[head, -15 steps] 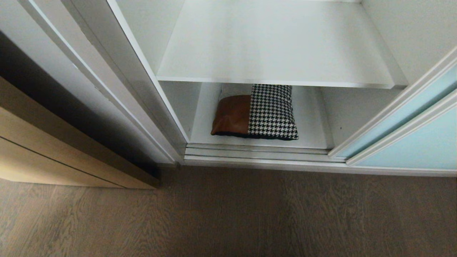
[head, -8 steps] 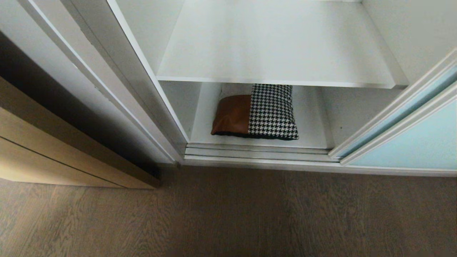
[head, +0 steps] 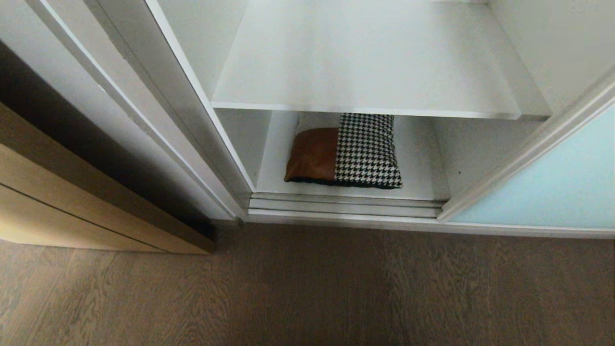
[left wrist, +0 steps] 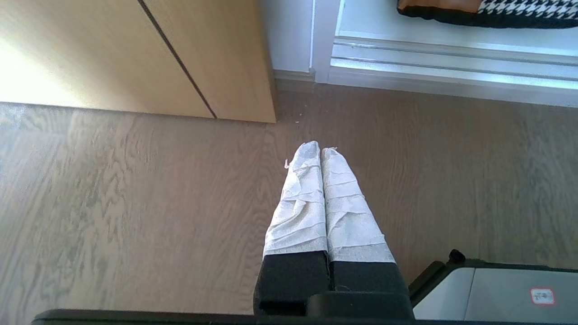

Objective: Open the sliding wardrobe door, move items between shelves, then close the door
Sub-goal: Close the door

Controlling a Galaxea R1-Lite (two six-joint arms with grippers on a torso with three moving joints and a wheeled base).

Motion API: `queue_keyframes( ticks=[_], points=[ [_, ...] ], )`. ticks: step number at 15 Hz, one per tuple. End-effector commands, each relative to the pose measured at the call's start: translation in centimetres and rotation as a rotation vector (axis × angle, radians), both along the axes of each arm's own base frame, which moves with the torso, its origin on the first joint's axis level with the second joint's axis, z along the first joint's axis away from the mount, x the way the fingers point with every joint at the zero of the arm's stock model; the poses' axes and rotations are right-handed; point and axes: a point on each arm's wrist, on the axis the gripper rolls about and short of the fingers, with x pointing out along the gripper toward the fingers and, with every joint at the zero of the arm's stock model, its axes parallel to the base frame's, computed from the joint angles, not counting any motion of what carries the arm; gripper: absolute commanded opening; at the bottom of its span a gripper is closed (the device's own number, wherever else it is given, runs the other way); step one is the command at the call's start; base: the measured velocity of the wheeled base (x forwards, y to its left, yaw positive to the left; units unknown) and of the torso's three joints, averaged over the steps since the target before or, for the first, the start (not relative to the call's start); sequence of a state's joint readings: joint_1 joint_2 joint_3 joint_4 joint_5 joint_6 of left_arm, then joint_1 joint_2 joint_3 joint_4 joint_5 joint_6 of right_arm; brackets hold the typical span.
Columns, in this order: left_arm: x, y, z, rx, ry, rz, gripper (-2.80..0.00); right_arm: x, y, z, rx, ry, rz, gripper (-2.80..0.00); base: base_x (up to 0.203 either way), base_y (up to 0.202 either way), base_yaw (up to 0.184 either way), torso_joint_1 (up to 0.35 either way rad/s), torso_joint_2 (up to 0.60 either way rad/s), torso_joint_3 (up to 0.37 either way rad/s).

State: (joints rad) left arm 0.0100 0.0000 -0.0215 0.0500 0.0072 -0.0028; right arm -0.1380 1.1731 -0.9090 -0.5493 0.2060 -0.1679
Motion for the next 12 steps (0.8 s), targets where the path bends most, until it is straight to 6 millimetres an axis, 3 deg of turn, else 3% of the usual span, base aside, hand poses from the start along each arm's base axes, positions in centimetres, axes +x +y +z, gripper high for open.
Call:
queue_keyframes(
  ticks=[1, 4, 6, 8, 12],
  points=[
    [0.0, 0.0, 0.0, 0.000, 0.001, 0.001, -2.80, -3.1, 2.3, 0.0, 0.011, -0.035, 0.092, -2.80, 0.000, 0.000, 0.000, 0.000, 0.00, 0.000],
    [0.0, 0.0, 0.0, 0.000, 0.002, 0.001, -2.80, -6.3, 2.5, -0.3, 0.020, -0.020, 0.100, -2.80, 0.000, 0.000, 0.000, 0.000, 0.00, 0.000],
    [0.0, 0.0, 0.0, -0.002, 0.002, 0.001, -2.80, -7.1, 2.5, -0.4, 0.035, 0.009, 0.105, -2.80, 0.000, 0.000, 0.000, 0.000, 0.00, 0.000],
    [0.0, 0.0, 0.0, 0.000, 0.002, 0.001, -2.80, -6.5, 2.5, -0.4, 0.065, 0.036, 0.112, -2.80, 0.000, 0.000, 0.000, 0.000, 0.00, 0.000],
    [0.0, 0.0, 0.0, 0.000, 0.002, 0.001, -2.80, -3.4, 2.8, 0.2, 0.168, 0.100, 0.192, -2.80, 0.000, 0.000, 0.000, 0.000, 0.00, 0.000]
  ],
)
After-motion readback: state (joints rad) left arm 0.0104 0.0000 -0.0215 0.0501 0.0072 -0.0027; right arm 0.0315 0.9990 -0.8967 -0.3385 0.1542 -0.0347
